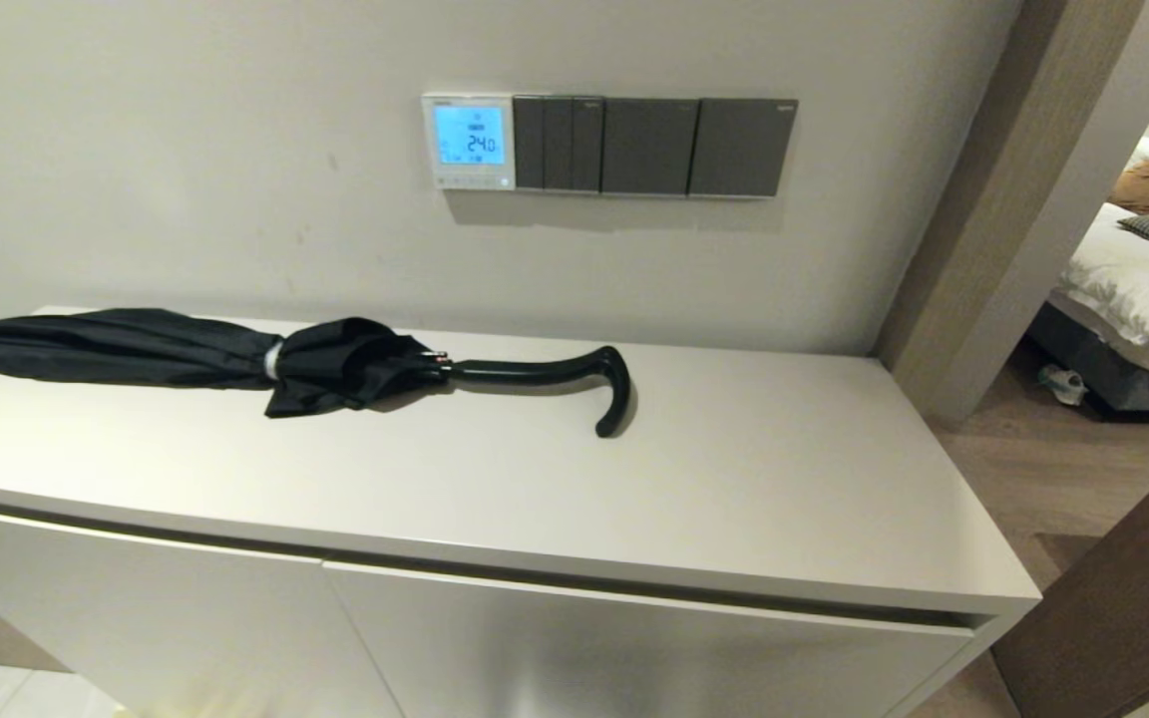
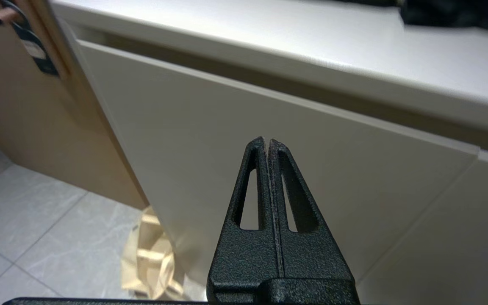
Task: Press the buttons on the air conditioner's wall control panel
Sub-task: Turn off the central air conditioner
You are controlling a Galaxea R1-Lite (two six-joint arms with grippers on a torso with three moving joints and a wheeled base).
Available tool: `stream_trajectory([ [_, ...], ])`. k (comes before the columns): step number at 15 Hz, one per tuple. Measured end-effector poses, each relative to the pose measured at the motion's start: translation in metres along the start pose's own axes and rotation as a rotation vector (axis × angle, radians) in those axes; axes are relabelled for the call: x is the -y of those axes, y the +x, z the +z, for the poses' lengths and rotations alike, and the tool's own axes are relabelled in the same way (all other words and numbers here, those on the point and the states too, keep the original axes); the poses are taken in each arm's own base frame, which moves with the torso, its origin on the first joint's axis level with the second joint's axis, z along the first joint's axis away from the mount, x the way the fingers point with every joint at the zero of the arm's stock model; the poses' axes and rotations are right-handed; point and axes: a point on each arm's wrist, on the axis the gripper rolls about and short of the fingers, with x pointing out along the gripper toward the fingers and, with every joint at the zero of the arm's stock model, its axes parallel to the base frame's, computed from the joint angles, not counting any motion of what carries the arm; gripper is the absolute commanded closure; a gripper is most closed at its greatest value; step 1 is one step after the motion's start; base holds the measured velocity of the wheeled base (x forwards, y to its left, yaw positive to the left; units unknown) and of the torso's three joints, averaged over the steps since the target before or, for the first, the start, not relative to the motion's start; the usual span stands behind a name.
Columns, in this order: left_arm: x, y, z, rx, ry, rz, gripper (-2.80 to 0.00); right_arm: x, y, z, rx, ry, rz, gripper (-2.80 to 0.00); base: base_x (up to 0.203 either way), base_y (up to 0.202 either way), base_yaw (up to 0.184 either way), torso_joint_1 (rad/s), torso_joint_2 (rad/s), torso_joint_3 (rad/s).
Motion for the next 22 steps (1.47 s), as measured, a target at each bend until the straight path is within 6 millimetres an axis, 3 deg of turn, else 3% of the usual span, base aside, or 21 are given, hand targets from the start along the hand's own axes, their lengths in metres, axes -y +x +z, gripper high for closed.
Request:
stream_trajectory([
  [4,0.0,-0.001,-0.023,-0.041,0.028,-0.053,0.0,0.0,0.0,0.0,0.0,0.0,0.0,0.0,0.0,0.0,0.0,0.0,0.0,0.0],
  [22,-0.002,-0.025,-0.047,0.011,0.062,-0.3,0.0,0.0,0.0,0.0,0.0,0.0,0.0,0.0,0.0,0.0,0.0,0.0,0.0,0.0],
])
